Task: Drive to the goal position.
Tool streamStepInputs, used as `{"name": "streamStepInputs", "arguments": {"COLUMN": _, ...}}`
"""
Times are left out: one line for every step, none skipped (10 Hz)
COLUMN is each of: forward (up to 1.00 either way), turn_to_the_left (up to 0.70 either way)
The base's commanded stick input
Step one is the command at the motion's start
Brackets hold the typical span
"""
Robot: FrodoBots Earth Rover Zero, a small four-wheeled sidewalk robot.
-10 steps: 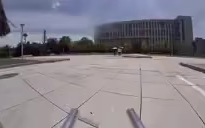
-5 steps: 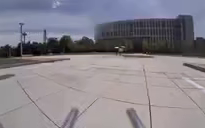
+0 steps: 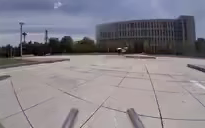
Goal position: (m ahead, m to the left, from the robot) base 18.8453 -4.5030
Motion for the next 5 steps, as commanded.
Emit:
{"name": "streamStepInputs", "arguments": {"forward": 0.50, "turn_to_the_left": 0.00}}
{"name": "streamStepInputs", "arguments": {"forward": 0.50, "turn_to_the_left": 0.00}}
{"name": "streamStepInputs", "arguments": {"forward": 0.50, "turn_to_the_left": 0.00}}
{"name": "streamStepInputs", "arguments": {"forward": 0.50, "turn_to_the_left": 0.00}}
{"name": "streamStepInputs", "arguments": {"forward": 0.50, "turn_to_the_left": 0.00}}
